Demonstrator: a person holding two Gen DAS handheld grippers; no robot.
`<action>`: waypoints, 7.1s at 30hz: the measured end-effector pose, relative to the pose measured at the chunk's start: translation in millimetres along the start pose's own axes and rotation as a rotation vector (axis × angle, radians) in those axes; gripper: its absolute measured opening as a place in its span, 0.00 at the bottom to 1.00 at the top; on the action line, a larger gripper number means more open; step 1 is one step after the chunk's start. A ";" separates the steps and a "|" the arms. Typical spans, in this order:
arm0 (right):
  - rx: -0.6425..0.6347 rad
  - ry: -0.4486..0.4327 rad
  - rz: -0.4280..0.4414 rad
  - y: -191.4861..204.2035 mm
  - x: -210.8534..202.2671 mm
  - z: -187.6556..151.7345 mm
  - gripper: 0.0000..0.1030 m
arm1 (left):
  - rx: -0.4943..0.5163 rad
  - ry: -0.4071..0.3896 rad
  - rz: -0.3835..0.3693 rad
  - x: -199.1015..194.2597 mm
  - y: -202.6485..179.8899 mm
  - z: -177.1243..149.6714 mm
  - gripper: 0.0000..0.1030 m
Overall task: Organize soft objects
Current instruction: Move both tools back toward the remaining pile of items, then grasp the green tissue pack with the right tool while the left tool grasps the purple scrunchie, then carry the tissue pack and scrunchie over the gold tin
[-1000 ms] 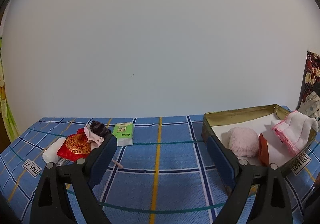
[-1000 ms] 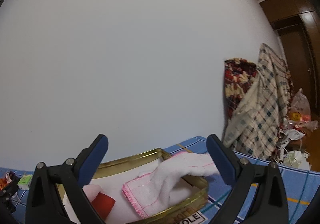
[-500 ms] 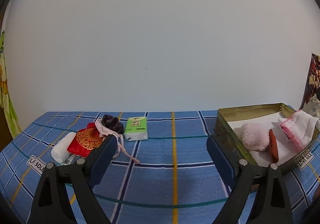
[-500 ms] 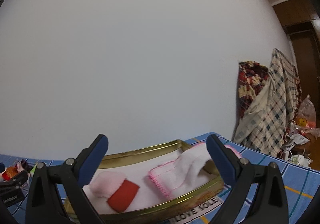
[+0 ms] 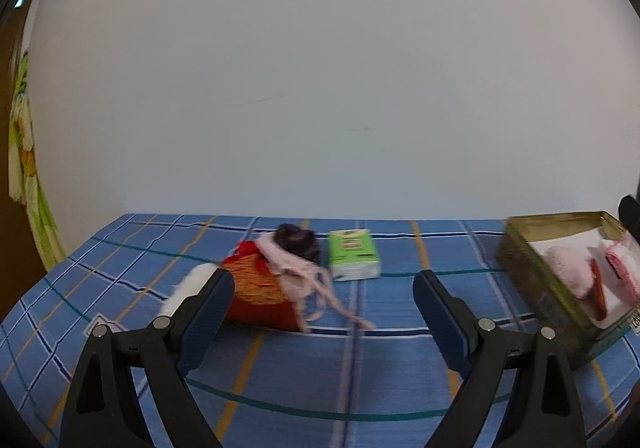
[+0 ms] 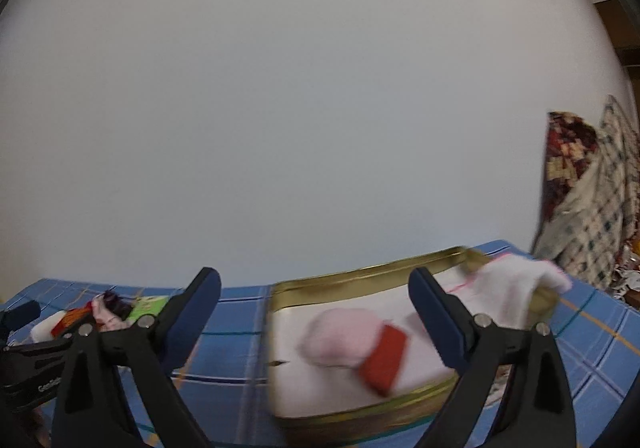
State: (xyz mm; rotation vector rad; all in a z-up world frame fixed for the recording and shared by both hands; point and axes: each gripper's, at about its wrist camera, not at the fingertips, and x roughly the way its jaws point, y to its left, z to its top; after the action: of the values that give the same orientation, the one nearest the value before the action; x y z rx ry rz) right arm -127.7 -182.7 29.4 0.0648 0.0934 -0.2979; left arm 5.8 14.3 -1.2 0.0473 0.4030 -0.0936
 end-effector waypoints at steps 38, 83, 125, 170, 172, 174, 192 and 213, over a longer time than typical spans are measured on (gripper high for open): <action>-0.084 0.721 0.377 168.9 197.2 -44.9 0.47 | 0.075 0.097 -0.008 90.2 98.6 52.6 0.90; -0.019 0.241 0.296 40.5 42.0 -8.0 0.47 | 0.018 -0.018 -0.325 57.1 8.7 14.8 0.43; 0.071 0.171 0.325 -39.0 -18.1 7.4 0.47 | -0.099 0.014 -0.355 25.0 -41.6 -7.3 0.43; 0.050 0.210 -0.082 -189.5 32.4 16.7 0.47 | 0.065 0.027 -0.561 42.1 -208.8 8.0 0.43; 0.044 0.222 -0.081 -187.3 36.1 14.9 0.47 | 0.066 0.040 -0.556 45.8 -211.3 7.1 0.43; 0.043 0.233 -0.078 -186.5 38.7 13.3 0.47 | 0.069 0.054 -0.549 49.9 -214.1 6.0 0.43; -0.022 0.481 -0.119 -176.1 85.6 -5.3 0.48 | 0.042 0.081 -0.502 58.7 -216.7 6.4 0.43; -0.064 0.565 0.190 -131.9 80.1 -13.2 0.49 | -0.026 0.083 -0.436 68.5 -202.3 7.8 0.43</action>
State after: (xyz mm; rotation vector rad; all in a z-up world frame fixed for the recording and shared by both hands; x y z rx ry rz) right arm -91.6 -330.7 1.5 0.0922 0.6533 -0.0795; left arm 51.3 -193.0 -26.6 -0.0638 0.4927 -0.5175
